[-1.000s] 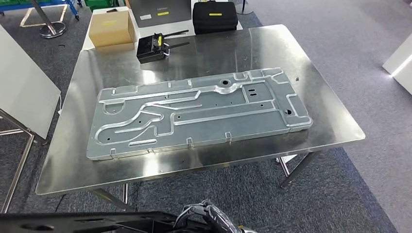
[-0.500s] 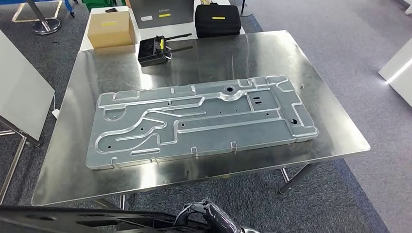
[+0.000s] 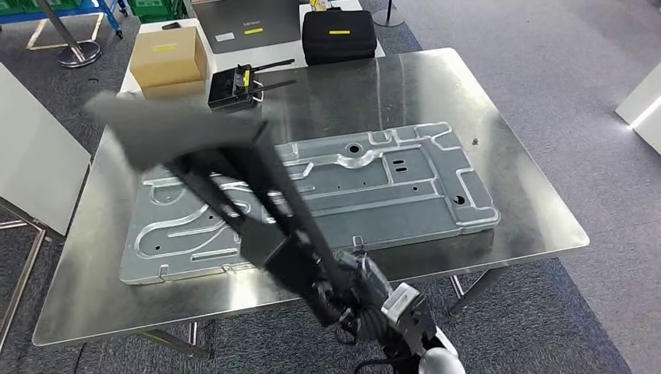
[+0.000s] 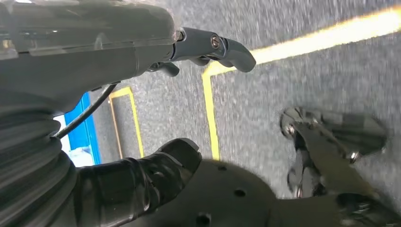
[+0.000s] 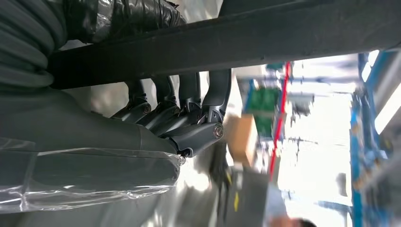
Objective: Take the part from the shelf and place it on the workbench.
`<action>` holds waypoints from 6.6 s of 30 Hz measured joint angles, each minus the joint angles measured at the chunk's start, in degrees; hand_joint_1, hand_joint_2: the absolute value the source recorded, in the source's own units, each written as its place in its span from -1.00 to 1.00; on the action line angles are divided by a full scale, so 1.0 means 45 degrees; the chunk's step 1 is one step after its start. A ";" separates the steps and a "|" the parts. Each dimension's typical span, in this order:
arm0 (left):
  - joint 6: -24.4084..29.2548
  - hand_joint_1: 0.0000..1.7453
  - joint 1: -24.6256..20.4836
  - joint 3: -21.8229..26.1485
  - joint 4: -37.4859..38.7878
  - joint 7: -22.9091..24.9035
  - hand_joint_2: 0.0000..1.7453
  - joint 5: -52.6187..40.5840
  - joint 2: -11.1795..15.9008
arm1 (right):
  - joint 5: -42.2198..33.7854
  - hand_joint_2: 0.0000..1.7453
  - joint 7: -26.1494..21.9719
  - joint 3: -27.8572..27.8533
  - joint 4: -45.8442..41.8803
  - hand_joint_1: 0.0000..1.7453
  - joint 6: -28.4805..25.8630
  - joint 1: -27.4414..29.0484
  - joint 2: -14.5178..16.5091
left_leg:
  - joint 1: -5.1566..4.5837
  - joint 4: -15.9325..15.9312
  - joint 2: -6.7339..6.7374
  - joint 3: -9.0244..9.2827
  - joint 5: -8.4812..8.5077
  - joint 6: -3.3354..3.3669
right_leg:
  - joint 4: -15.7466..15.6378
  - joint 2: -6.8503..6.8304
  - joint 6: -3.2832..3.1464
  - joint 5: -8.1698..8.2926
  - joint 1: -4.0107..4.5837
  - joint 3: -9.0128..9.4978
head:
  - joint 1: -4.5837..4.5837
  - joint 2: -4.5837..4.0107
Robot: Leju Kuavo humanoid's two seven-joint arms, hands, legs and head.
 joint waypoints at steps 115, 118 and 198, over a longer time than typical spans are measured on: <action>-0.0475 -1.00 -0.0329 -0.2889 0.0000 0.0470 -1.00 0.0080 -0.0388 | 1.9810 -1.00 1.2873 0.6670 1.2753 -1.00 -1.0567 -0.7421 -0.0479 | -0.0171 -0.1795 0.0174 -0.0559 0.2366 0.0796 | 0.3371 -0.0007 0.0537 -0.1922 0.0098 -0.1078 | 0.0022 0.0000; -0.0478 -1.00 -0.0336 -0.2891 0.0000 0.0470 -1.00 0.0115 -0.0415 | 1.9810 -1.00 1.2875 0.6667 1.2574 -1.00 -1.0567 -0.7855 -0.0679 | -0.0188 -0.1607 0.0167 -0.0942 0.2574 0.0676 | 0.1035 -0.0001 0.0505 -0.1057 0.0077 0.0527 | 0.0017 0.0000; 0.0277 -1.00 -0.0211 -0.2942 0.0055 0.0686 -1.00 0.2302 -0.0113 | 1.1742 -1.00 0.6996 -1.5766 1.8616 -1.00 -0.5848 -0.0194 0.1775 | -0.0256 -0.2287 0.0067 0.2122 0.0245 0.0469 | -0.0257 -0.0184 0.0436 0.1117 0.0047 -0.0788 | -0.0011 0.0000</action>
